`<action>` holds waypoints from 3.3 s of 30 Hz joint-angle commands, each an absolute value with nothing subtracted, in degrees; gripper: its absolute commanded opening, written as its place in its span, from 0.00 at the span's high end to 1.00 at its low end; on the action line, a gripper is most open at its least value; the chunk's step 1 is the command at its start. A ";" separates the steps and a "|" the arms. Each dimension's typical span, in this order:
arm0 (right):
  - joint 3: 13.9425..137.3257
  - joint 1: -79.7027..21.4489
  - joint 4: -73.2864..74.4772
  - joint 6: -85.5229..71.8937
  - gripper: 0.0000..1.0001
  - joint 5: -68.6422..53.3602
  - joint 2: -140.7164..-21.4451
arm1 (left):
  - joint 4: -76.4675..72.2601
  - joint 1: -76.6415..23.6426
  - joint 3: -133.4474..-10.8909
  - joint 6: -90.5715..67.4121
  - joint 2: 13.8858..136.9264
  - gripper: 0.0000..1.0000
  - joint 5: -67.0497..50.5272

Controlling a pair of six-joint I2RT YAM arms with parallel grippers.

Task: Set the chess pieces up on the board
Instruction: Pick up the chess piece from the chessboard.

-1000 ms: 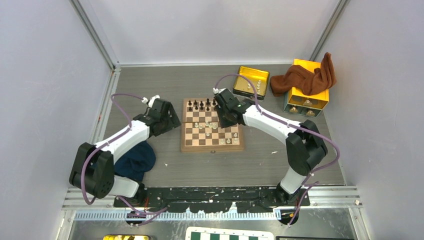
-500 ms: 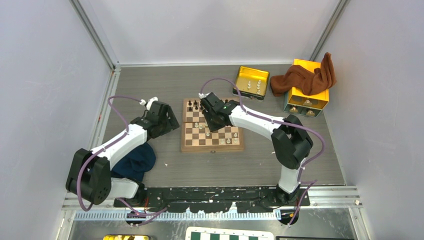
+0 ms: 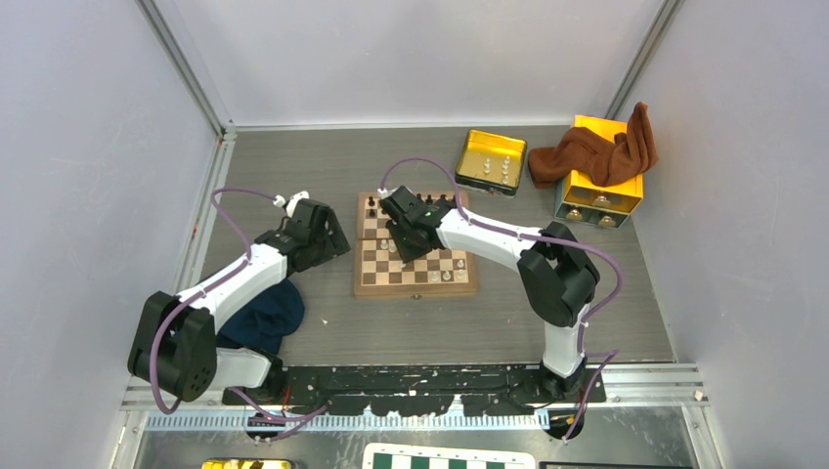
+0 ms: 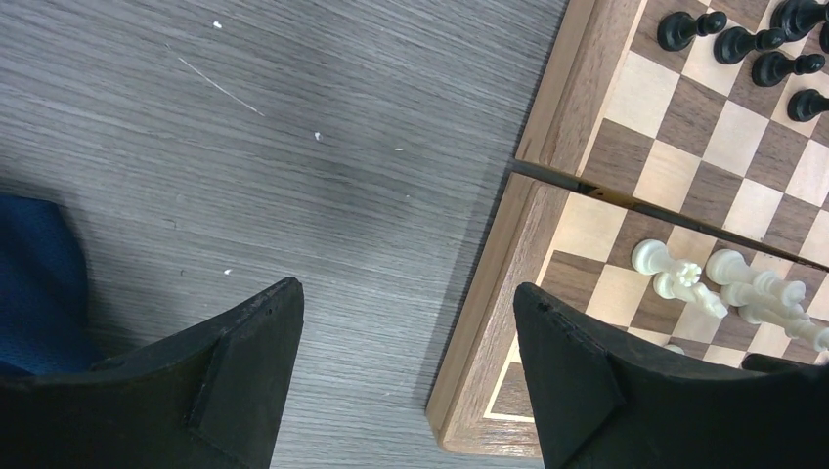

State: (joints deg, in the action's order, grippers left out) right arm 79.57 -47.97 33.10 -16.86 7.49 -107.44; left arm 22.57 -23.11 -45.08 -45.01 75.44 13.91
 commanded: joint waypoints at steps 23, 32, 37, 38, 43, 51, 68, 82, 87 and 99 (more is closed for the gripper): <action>82.53 -50.24 34.75 -16.97 0.69 8.40 -103.43 | 20.79 -22.68 -45.54 -43.93 75.06 0.21 14.24; 83.50 -50.95 36.14 -16.96 0.68 7.89 -102.81 | 20.50 -22.68 -45.48 -44.19 75.31 0.21 14.15; 83.56 -51.34 35.69 -17.18 0.68 6.80 -103.49 | 20.44 -22.68 -45.29 -44.30 75.41 0.21 14.06; 83.71 -51.38 35.63 -17.20 0.68 6.73 -103.73 | 20.44 -22.68 -45.19 -44.30 75.33 0.21 14.06; 84.31 -51.50 35.08 -16.93 0.67 6.46 -104.84 | 20.62 -22.68 -45.01 -44.17 74.93 0.21 14.23; 85.10 -51.37 34.58 -16.64 0.65 6.07 -106.97 | 20.89 -22.68 -44.89 -43.77 74.63 0.21 14.41; 84.29 -50.99 33.05 -16.93 0.63 5.80 -109.35 | 20.83 -22.68 -44.54 -43.08 74.49 0.21 14.41; 83.68 -50.49 32.26 -17.03 0.75 6.13 -110.31 | 20.65 -22.68 -44.55 -42.74 74.88 0.20 14.41; 83.59 -50.47 32.81 -16.94 0.87 6.65 -110.16 | 20.57 -22.68 -44.64 -42.63 75.30 0.20 14.33; 82.21 -50.45 34.37 -16.72 0.97 9.22 -105.47 | 20.48 -22.68 -45.26 -42.80 75.75 0.20 14.15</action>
State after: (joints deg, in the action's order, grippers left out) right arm 82.56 -50.54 34.06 -16.82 6.92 -110.19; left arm 22.50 -23.11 -44.42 -43.18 75.53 13.87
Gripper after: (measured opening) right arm 0.154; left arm 0.796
